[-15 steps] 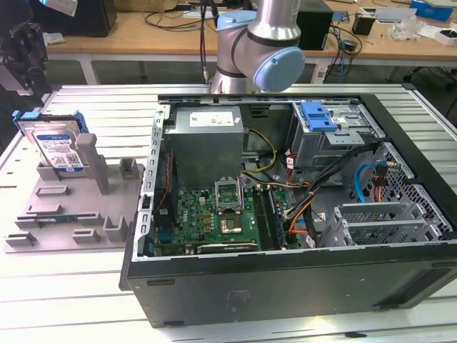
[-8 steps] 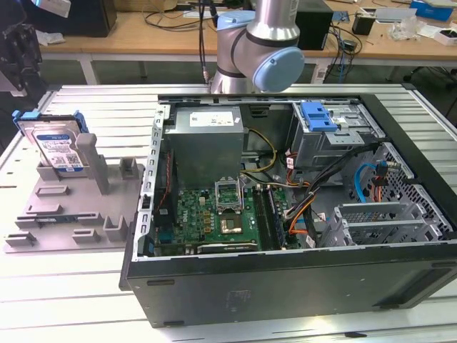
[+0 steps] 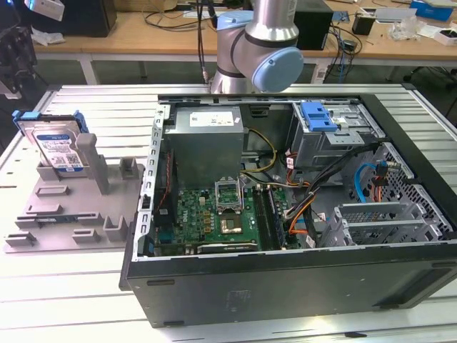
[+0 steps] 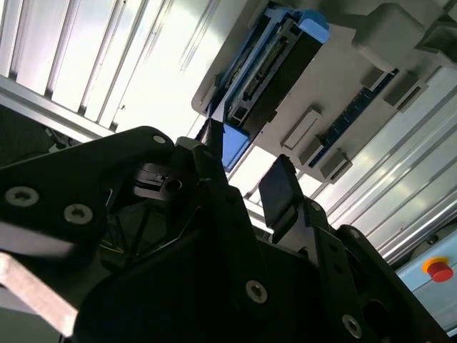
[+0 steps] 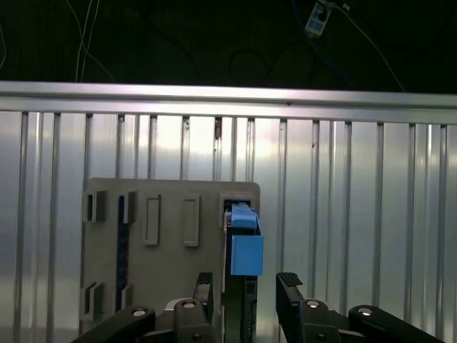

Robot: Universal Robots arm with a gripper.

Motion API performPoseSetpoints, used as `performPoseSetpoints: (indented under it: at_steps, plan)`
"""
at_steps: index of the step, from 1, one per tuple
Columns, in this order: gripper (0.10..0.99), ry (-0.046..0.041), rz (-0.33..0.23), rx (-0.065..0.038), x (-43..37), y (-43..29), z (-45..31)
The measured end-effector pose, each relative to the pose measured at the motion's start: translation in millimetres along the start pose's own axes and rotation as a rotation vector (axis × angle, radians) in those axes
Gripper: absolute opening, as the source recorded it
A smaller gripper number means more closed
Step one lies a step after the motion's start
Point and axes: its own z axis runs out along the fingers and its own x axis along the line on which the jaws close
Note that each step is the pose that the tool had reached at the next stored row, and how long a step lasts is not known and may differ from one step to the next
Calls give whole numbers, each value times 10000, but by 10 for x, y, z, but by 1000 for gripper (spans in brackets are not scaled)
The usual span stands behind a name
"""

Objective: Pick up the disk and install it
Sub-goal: 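Pick up the disk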

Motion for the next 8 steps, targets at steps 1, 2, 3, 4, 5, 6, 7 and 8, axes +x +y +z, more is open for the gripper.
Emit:
performPoseSetpoints:
  at_steps: [1, 2, 3, 4, 5, 6, 7, 8]
  plan:
    - [482, 0, 0, 1, -3, 2, 6]
    - [482, 0, -1, 1, -4, 5, 13]
    - [482, 0, -2, 1, -5, 7, 20]
    - [482, 0, -1, 1, -7, 9, 28]
    - [482, 0, 0, 1, -9, 11, 35]
    - [482, 0, 0, 2, -11, 12, 41]
    - [482, -1, 0, 2, -14, 14, 48]
    - [482, 0, 0, 2, -17, 17, 60]
